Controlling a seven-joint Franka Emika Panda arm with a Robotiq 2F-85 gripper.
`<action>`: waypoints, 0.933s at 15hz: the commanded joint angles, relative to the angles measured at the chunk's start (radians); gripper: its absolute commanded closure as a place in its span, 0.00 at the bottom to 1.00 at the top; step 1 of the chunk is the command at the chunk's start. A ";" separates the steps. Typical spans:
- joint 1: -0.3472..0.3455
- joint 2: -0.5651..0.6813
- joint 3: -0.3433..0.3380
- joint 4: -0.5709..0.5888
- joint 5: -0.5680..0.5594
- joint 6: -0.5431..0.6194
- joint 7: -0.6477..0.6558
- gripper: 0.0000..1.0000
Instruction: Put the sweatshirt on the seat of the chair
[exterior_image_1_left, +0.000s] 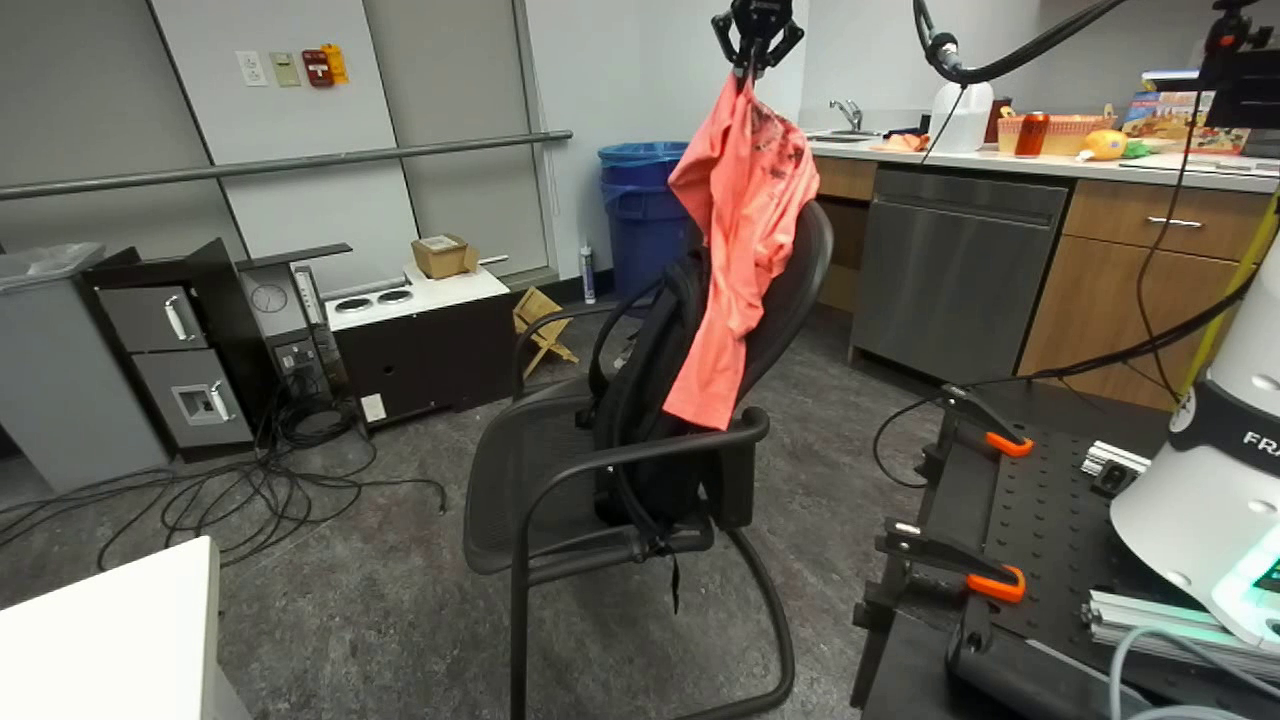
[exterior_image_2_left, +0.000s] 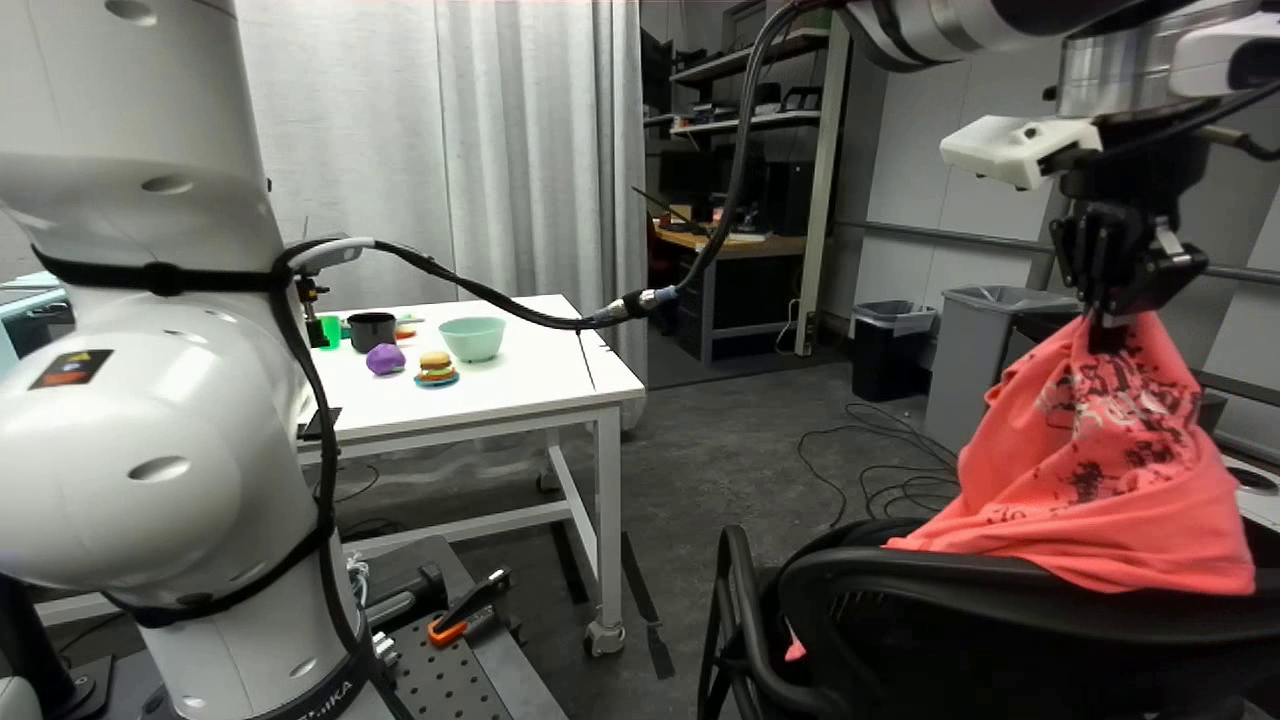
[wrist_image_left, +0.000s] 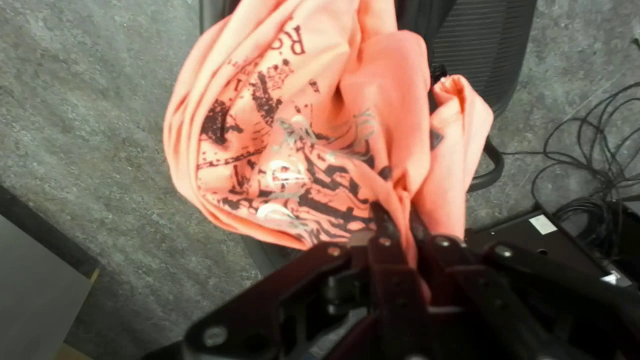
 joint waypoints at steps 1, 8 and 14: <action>0.052 -0.055 0.039 -0.060 0.003 0.064 0.048 0.98; 0.147 -0.163 0.141 -0.239 -0.018 0.159 0.053 0.98; 0.196 -0.299 0.208 -0.414 0.007 0.192 0.023 0.98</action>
